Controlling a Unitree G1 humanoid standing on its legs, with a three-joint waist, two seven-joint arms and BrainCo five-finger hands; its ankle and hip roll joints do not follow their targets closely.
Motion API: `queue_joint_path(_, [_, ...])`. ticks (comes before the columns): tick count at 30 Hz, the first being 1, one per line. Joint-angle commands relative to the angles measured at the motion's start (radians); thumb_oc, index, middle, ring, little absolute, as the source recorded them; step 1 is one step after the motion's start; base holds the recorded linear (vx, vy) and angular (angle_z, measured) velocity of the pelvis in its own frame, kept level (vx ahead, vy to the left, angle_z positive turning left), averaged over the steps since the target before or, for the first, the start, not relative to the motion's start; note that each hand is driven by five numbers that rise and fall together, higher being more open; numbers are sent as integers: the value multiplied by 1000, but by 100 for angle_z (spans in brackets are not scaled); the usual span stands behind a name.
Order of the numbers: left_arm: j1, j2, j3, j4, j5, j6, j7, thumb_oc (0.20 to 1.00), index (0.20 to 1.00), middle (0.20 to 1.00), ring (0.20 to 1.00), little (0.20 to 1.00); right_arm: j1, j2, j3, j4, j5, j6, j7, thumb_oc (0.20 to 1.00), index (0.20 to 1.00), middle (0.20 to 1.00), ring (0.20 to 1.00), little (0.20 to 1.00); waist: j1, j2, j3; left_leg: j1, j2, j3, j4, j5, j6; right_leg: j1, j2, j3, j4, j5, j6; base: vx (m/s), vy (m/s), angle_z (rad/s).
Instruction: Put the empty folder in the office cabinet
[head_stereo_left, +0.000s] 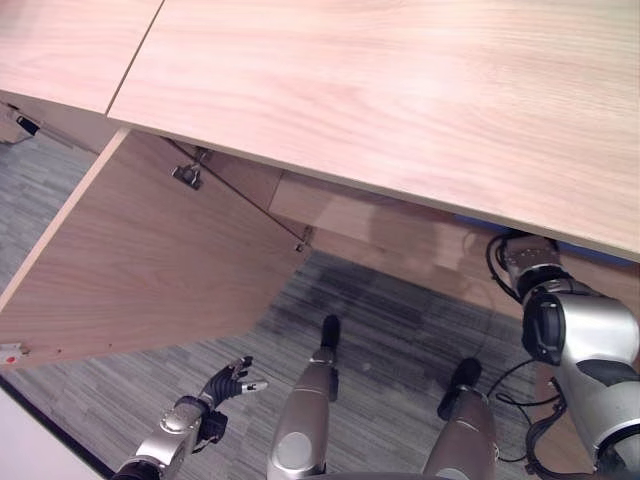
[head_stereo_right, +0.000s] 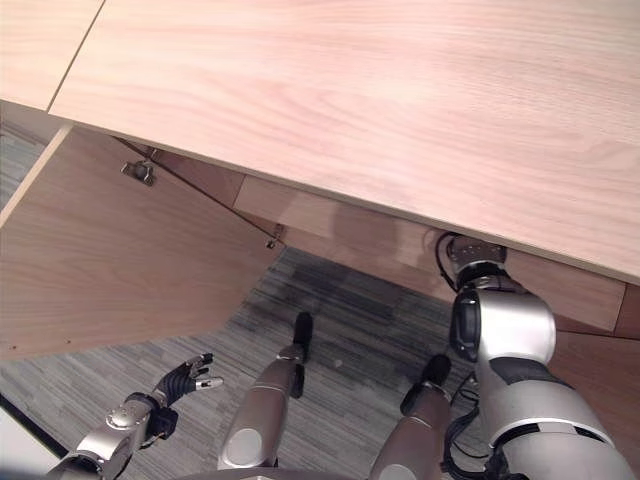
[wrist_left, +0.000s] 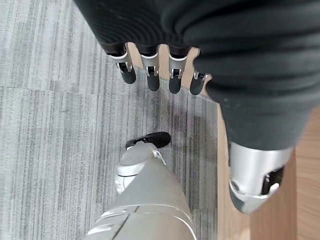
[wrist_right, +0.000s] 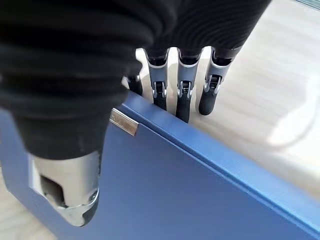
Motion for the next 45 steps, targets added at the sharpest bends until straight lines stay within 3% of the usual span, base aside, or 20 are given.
queue_joint_path(1, [-23,9,7,37,-29,-10,18,1000,1000,1000,1000,1000,-4,21,-41,-68,43,-13,-25,1000,1000,1000,1000,1000,20,-8,50,-1,16,-37,-17,-90,-38,101,4,2,-47,-75,60,-5,30,-5])
queue_joint_path(12, [-5,23,21,39,-50,-6,9,1000,1000,1000,1000,1000,-112,-63,41,-93,-9,19,-6,1000,1000,1000,1000,1000,15,-4,57,-9,13,-34,-24,-79,-36,91,-7,5,-45,-67,64,0,0,0])
queue_joint_path(17, [3,23,26,69,-23,-7,5,1000,1000,1000,1000,1000,-264,-193,142,-121,-54,37,15,1000,1000,1000,1000,1000,15,-12,52,-3,14,-29,-50,-66,-38,87,-8,7,-54,-58,65,4,1,3])
queue_joint_path(21, [9,4,38,91,-7,-6,13,1000,1000,1000,1000,1000,-340,-248,209,-158,-119,41,19,1000,1000,1000,1000,1000,11,-20,47,4,16,-28,-59,-62,-38,91,-6,6,-57,-54,65,11,0,-6])
queue_joint_path(30, [-4,-27,41,113,-5,-4,22,1000,1000,1000,1000,1000,-356,-234,237,-215,-184,25,12,1000,1000,1000,1000,1000,1,-32,40,26,20,-32,-83,-54,-39,110,1,4,-74,-47,64,0,0,0])
queue_joint_path(31, [-28,-65,46,121,-20,-1,3,1000,1000,1000,1000,1000,-205,-198,166,-240,-133,46,35,1000,1000,1000,1000,1000,-20,-25,62,27,21,-28,-81,-54,-36,108,4,7,-73,-46,64,0,0,0])
queue_joint_path(32, [-23,-60,40,125,-21,-3,1,1000,1000,1000,1000,1000,-178,-192,153,-259,-134,46,32,1000,1000,1000,1000,1000,-17,-30,55,30,21,-29,-81,-55,-36,112,3,5,-73,-47,64,0,0,0])
queue_joint_path(33, [-23,-39,69,112,-25,-6,-13,1000,1000,1000,1000,1000,-166,-293,135,-184,-153,65,72,1000,1000,1000,1000,1000,-6,-33,47,33,23,-31,-83,-53,-38,121,-1,-2,-77,-46,64,0,0,0])
queue_joint_path(35, [-25,-8,73,118,9,-6,-25,1000,1000,1000,1000,1000,-192,-377,134,-73,-105,97,105,1000,1000,1000,1000,1000,10,-29,38,38,23,-36,-87,-52,-42,137,-6,-16,-83,-45,66,10,-20,2])
queue_joint_path(36, [-20,-1,59,107,6,-9,-28,1000,1000,1000,1000,1000,-214,-363,136,0,-79,83,118,1000,1000,1000,1000,1000,34,-25,27,41,21,-42,-87,-53,-45,149,-12,-26,-86,-45,68,37,-43,9])
queue_joint_path(39, [-24,-19,43,96,35,3,-15,1000,1000,1000,1000,1000,-106,-176,63,-130,20,6,92,1000,1000,1000,1000,1000,33,-20,27,52,20,-47,-85,-57,-41,167,-10,-27,-86,-48,72,18,2,12])
queue_joint_path(41, [-37,-41,54,105,25,4,-4,1000,1000,1000,1000,1000,-36,-58,52,-211,-5,-10,94,1000,1000,1000,1000,1000,32,-29,27,63,20,-44,-85,-59,-38,178,-5,-23,-93,-47,70,-4,18,-4])
queue_joint_path(42, [-33,-40,55,106,25,2,-4,1000,1000,1000,1000,1000,-26,-49,50,-225,-9,-13,86,1000,1000,1000,1000,1000,29,-31,26,65,20,-44,-85,-59,-38,180,-5,-23,-94,-47,70,-4,18,-4])
queue_joint_path(45, [-39,-76,93,124,-15,0,3,1000,1000,1000,1000,1000,147,95,48,-369,-76,-22,121,1000,1000,1000,1000,1000,15,-49,29,84,28,-41,-96,-57,-34,195,2,-23,-110,-35,66,-2,15,-4])
